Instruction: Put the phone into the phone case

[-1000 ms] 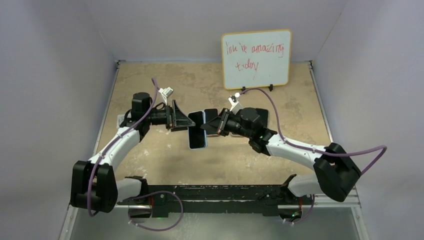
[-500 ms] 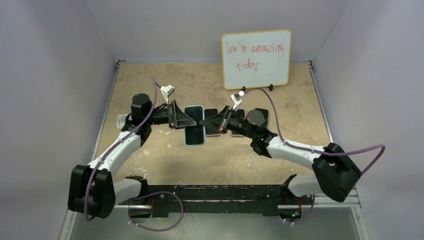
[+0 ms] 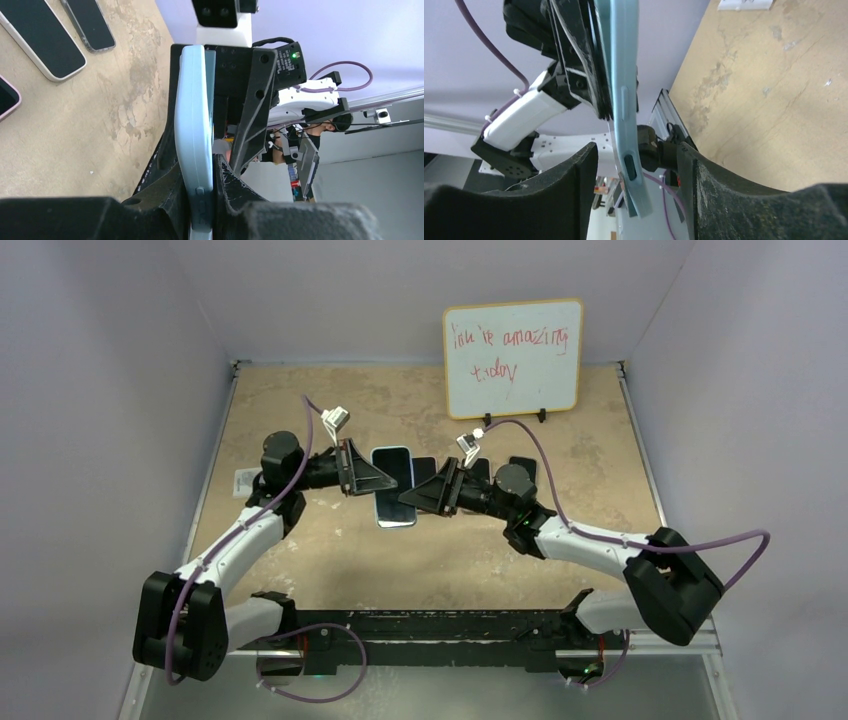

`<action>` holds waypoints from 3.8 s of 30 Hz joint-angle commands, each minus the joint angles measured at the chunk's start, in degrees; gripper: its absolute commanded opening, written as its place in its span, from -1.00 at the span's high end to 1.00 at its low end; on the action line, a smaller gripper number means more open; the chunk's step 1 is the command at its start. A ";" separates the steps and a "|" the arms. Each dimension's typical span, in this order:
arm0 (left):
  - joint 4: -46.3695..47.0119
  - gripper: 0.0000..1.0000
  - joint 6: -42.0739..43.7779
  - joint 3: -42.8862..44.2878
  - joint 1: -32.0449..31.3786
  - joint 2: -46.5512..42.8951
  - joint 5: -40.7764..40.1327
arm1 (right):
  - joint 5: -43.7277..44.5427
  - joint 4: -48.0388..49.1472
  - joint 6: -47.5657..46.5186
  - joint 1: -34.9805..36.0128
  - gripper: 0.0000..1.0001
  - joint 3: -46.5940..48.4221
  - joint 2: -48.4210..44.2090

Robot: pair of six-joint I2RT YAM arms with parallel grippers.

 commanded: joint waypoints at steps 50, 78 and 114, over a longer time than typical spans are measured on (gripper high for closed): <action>-0.82 1.00 18.65 2.95 -1.57 -5.78 0.82 | -0.46 -15.35 -5.34 0.09 -0.23 -0.48 -9.02; -2.77 1.00 21.19 1.79 -10.67 -6.80 4.10 | 4.60 -34.83 -21.53 -0.92 -0.12 14.05 -17.83; -25.33 1.00 28.93 10.03 -10.56 -1.28 -9.85 | 10.16 -41.36 -22.18 -0.84 -0.13 10.94 -18.74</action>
